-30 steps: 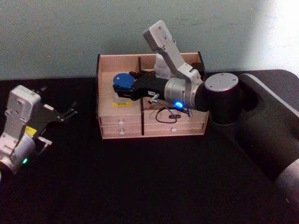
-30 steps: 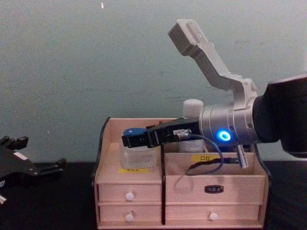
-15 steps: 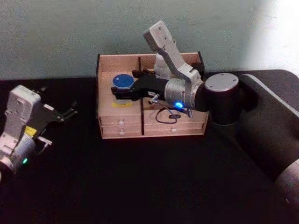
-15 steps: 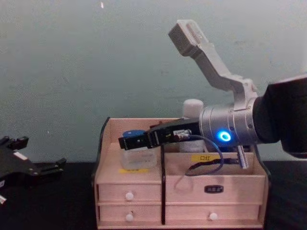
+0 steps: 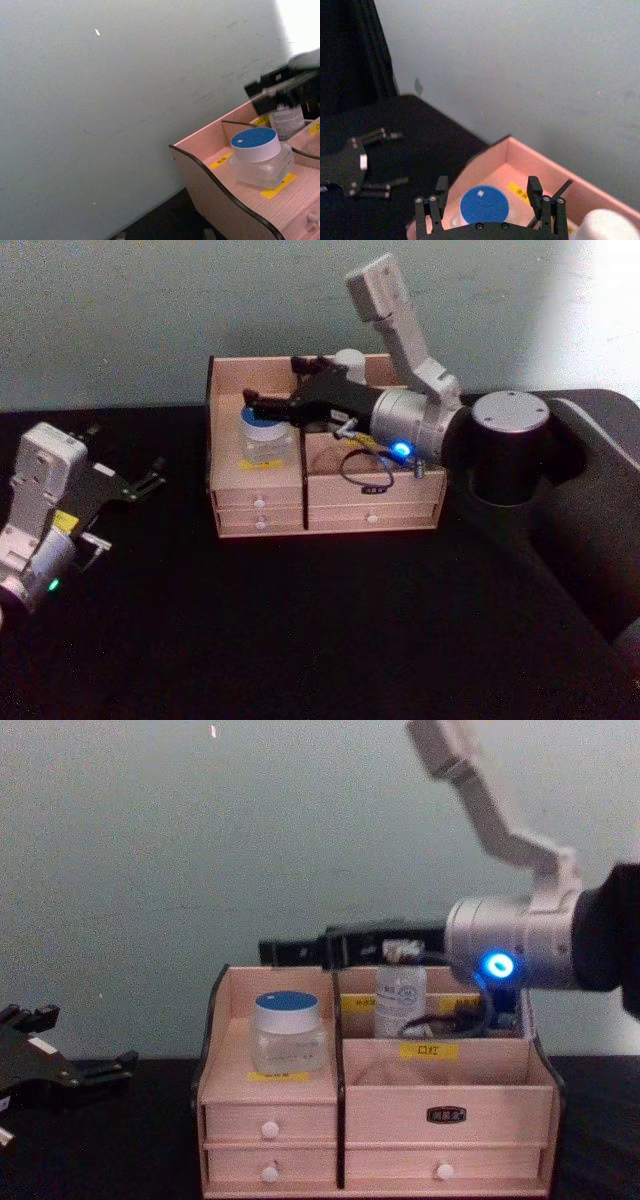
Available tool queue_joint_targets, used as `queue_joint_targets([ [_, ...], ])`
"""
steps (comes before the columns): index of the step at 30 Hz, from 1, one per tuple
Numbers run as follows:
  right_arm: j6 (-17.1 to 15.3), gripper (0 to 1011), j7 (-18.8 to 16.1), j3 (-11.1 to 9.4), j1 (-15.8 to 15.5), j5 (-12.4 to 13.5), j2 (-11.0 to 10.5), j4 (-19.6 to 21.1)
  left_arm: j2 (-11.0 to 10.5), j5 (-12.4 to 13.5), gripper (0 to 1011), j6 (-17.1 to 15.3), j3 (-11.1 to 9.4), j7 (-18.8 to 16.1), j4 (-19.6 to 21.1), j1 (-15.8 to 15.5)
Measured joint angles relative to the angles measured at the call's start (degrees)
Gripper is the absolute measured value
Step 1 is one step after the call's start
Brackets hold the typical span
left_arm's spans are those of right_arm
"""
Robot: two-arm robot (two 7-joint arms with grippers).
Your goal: Pick up the facial cleanser and watermelon frost from the table and place them into the tiered storage box.
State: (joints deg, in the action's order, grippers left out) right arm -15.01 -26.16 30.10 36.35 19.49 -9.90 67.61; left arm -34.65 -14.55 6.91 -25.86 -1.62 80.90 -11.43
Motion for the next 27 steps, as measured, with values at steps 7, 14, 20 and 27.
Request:
queue_joint_targets([
  [7, 2.64, 1002, 1.29, -3.02, -2.46, 2.35, -2.08, 5.23, 0.00, 0.00, 1001, 0.00, 0.00, 0.00, 0.00, 0.00],
  [14, 5.72, 1002, 5.33, -6.65, -5.47, 3.02, -4.26, 9.33, 0.00, 0.00, 1001, 0.00, 0.00, 0.00, 0.00, 0.00],
  [20, 7.97, 1003, 9.92, -11.04, -8.46, 3.34, -5.44, 11.21, 0.00, 0.00, 1001, 0.00, 0.00, 0.00, 0.00, 0.00],
  [27, 11.32, 1002, 16.13, -14.94, -11.82, 0.77, -5.43, 10.51, 0.00, 0.00, 1001, 0.00, 0.00, 0.00, 0.00, 0.00],
])
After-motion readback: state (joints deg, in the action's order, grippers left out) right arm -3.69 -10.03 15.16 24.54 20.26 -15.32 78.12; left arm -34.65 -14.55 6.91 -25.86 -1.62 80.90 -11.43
